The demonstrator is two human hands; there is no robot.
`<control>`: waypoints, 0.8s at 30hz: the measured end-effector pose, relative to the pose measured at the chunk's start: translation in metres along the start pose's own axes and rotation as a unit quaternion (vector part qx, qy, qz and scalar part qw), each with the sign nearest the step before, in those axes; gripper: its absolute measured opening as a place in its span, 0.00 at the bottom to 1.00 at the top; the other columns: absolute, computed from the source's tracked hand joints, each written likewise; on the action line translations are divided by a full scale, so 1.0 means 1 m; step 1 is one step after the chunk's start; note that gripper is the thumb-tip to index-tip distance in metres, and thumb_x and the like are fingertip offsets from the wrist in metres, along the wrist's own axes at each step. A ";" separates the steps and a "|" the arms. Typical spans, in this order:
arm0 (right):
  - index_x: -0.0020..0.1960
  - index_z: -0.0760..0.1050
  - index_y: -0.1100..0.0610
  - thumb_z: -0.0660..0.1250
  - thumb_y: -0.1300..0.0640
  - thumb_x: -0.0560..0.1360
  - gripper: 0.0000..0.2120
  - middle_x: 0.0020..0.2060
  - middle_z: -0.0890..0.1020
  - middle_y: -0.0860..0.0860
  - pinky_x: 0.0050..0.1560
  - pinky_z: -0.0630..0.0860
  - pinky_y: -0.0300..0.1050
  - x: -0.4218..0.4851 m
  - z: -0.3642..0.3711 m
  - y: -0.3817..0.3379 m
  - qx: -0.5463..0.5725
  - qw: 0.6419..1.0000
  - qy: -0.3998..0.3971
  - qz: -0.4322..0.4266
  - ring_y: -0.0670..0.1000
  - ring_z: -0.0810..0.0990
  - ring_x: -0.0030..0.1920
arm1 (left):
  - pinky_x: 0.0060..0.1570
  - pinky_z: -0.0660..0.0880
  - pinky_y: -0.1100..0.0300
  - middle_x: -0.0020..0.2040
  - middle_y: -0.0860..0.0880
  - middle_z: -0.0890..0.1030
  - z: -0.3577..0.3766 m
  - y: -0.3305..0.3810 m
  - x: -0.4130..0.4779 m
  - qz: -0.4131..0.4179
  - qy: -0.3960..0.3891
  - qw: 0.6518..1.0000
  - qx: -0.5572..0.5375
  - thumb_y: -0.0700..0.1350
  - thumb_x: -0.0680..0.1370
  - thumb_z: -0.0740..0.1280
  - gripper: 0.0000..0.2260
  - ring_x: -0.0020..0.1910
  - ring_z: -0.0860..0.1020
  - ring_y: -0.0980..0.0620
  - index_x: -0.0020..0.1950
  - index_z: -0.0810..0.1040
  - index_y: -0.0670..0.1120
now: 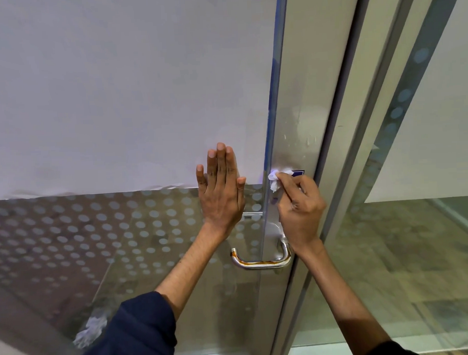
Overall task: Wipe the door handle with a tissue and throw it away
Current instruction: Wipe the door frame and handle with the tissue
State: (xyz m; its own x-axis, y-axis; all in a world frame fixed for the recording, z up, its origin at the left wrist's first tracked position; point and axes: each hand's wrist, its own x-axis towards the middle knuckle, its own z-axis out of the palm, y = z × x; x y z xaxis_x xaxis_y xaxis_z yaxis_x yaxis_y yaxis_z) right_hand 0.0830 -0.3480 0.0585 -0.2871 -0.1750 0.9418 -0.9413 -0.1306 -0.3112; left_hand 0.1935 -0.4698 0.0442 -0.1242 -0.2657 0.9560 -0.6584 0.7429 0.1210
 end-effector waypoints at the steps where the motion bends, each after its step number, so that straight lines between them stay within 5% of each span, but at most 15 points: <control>1: 0.55 0.83 0.62 0.64 0.77 0.69 0.20 0.34 0.77 0.56 0.30 0.75 0.48 0.000 -0.002 0.004 -0.004 1.000 -0.016 -0.022 0.55 0.75 0.33 | 0.80 0.32 0.53 0.83 0.50 0.36 0.000 0.000 0.000 -0.001 0.000 1.000 0.000 0.52 0.86 0.40 0.26 0.82 0.37 0.52 0.82 0.40 0.46; 6: 0.54 0.83 0.64 0.61 0.71 0.73 0.15 0.37 0.80 0.57 0.36 0.77 0.49 -0.006 -0.013 0.016 -0.030 0.993 -0.076 -0.087 0.54 0.76 0.40 | 0.80 0.31 0.53 0.83 0.51 0.35 -0.001 0.002 0.000 -0.004 -0.005 1.000 -0.003 0.52 0.86 0.40 0.26 0.82 0.36 0.53 0.82 0.39 0.46; 13: 0.54 0.83 0.64 0.69 0.77 0.68 0.18 0.37 0.79 0.56 0.46 0.69 0.32 -0.034 -0.011 0.018 -0.024 0.996 -0.082 0.023 0.54 0.76 0.38 | 0.80 0.32 0.53 0.83 0.51 0.35 -0.002 0.003 0.001 -0.010 -0.005 1.000 -0.005 0.52 0.86 0.40 0.25 0.82 0.36 0.52 0.82 0.39 0.46; 19: 0.52 0.84 0.60 0.74 0.77 0.66 0.19 0.33 0.78 0.53 0.39 0.73 0.42 -0.048 -0.014 0.015 -0.018 0.991 -0.128 0.019 0.53 0.74 0.36 | 0.80 0.32 0.53 0.83 0.50 0.35 -0.003 0.003 0.002 -0.011 -0.005 1.000 -0.008 0.52 0.86 0.40 0.25 0.82 0.36 0.53 0.82 0.38 0.46; 24: 0.49 0.85 0.59 0.77 0.72 0.66 0.15 0.35 0.82 0.52 0.44 0.72 0.37 -0.042 -0.021 0.010 -0.044 0.990 -0.130 0.021 0.53 0.75 0.42 | 0.80 0.32 0.53 0.83 0.50 0.35 -0.005 0.004 0.003 -0.011 -0.010 1.000 -0.010 0.52 0.86 0.40 0.26 0.82 0.37 0.52 0.82 0.39 0.46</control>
State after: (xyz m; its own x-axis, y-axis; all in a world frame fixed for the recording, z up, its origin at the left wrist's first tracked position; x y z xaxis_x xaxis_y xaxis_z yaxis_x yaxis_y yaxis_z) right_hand 0.0819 -0.3217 0.0180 -0.2811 -0.4256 0.8601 -0.9447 -0.0350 -0.3261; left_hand 0.1939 -0.4646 0.0489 -0.1248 -0.2937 0.9477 -0.6468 0.7484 0.1468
